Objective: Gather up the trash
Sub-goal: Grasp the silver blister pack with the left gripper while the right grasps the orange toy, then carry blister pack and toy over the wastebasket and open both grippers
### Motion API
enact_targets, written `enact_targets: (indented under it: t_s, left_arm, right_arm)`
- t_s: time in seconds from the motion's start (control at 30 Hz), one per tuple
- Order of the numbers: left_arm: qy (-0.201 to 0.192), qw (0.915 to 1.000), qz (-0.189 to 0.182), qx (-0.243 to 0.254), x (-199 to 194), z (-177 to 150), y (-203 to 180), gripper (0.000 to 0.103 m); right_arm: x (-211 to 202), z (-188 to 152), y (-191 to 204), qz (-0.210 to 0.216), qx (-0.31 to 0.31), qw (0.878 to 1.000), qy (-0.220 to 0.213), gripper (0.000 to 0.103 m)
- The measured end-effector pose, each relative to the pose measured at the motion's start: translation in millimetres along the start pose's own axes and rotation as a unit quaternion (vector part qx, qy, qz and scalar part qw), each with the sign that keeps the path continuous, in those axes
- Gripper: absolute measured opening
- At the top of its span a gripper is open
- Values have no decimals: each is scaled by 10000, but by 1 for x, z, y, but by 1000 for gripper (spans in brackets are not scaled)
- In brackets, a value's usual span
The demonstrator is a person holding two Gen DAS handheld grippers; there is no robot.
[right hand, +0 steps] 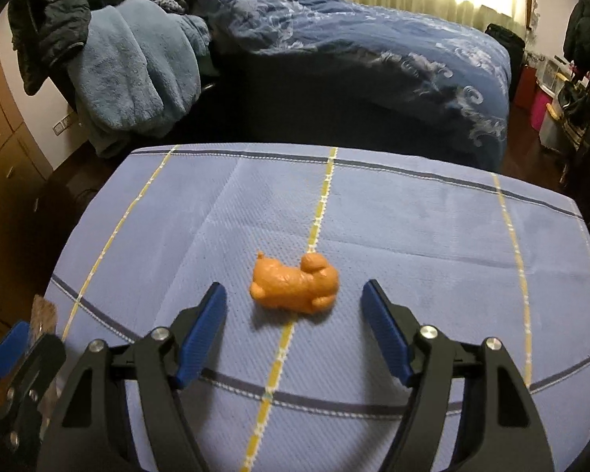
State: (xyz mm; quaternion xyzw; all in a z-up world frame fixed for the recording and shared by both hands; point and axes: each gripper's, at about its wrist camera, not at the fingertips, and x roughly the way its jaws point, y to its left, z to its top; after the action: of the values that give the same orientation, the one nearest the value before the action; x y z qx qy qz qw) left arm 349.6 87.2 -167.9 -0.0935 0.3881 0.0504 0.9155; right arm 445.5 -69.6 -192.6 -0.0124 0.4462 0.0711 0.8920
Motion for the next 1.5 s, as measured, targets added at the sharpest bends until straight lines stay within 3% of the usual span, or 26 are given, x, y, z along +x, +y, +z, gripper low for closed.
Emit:
enact_targets:
  t_s: [0.1, 0.33, 0.8, 1.5]
  left_arm:
    - [35, 10000, -12, 28, 1, -1, -2, 58]
    - [45, 9999, -59, 78, -3, -4, -9, 57]
    - [43, 9988, -249, 429, -29, -33, -50, 57]
    - [-128, 9857, -774, 1489, -80, -77, -165, 57]
  right_arm:
    - [0, 1, 3, -116, -119, 9998, -61, 43]
    - [-19, -15, -7, -26, -83, 9999, -70, 43]
    - [-98, -89, -66, -55, 278, 9995, -147, 43]
    - [-193, -191, -164, -236, 1177, 9907, -645, 43]
